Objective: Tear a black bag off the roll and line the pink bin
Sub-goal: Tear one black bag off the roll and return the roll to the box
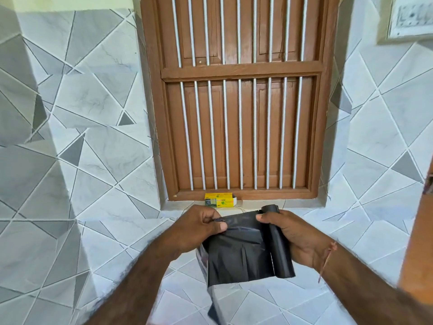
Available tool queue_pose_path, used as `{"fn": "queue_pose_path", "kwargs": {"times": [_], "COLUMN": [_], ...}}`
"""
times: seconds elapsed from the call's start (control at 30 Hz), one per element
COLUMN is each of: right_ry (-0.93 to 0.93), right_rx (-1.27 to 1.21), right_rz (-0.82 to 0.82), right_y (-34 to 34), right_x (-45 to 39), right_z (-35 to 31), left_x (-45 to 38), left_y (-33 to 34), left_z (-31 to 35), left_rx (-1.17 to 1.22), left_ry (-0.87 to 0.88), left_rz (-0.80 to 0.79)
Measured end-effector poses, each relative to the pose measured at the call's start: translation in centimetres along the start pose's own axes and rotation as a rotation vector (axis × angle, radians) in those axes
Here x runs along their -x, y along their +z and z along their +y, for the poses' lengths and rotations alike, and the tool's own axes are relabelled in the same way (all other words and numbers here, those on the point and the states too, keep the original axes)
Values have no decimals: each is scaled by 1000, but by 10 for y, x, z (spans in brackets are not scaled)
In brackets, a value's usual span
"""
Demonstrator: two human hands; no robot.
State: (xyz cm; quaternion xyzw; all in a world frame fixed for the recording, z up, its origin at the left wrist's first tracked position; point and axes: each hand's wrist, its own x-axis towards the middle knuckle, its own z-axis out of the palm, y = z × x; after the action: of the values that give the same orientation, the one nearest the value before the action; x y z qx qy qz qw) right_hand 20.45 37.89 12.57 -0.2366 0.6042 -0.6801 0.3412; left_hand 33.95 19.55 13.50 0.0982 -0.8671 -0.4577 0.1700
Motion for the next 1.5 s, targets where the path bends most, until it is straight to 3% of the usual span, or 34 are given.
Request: {"fn": "queue_pose_path", "kwargs": {"times": [0.17,0.43,0.53,0.8,1.03,1.13,1.23,1.33,1.5], "right_ry": [24,-27,-64,-203,-190,-136,-131,-79,83], "right_rx": [15,122,150,141,122,-81,-122,-121,-250], "right_rz": [87,-7,-35,137,232,431,566,545,403], "right_y": [-2,4,9,17,33,15,-22,-30,-15], "right_x": [-2,0,1,-5,-22,-38,-48,-56,-67], "right_z": [-3,-8,-7,0,13,7,-3,-2,11], "left_x": [2,6,0,-4,0,11,29,44,53], "left_y": [-3,-1,18,45,48,28,-11,-35,-43], "left_z": [-2,0,8,13,0,-16,-47,-72,-87], "left_rx": [-27,128,82,-54,-191,-226,-235,-309,-386], "left_ry": [-38,-112,-101,79,86,26,-10,-53,-93], "left_rz": [-14,-129,-148,66,257,384,534,531,363]}}
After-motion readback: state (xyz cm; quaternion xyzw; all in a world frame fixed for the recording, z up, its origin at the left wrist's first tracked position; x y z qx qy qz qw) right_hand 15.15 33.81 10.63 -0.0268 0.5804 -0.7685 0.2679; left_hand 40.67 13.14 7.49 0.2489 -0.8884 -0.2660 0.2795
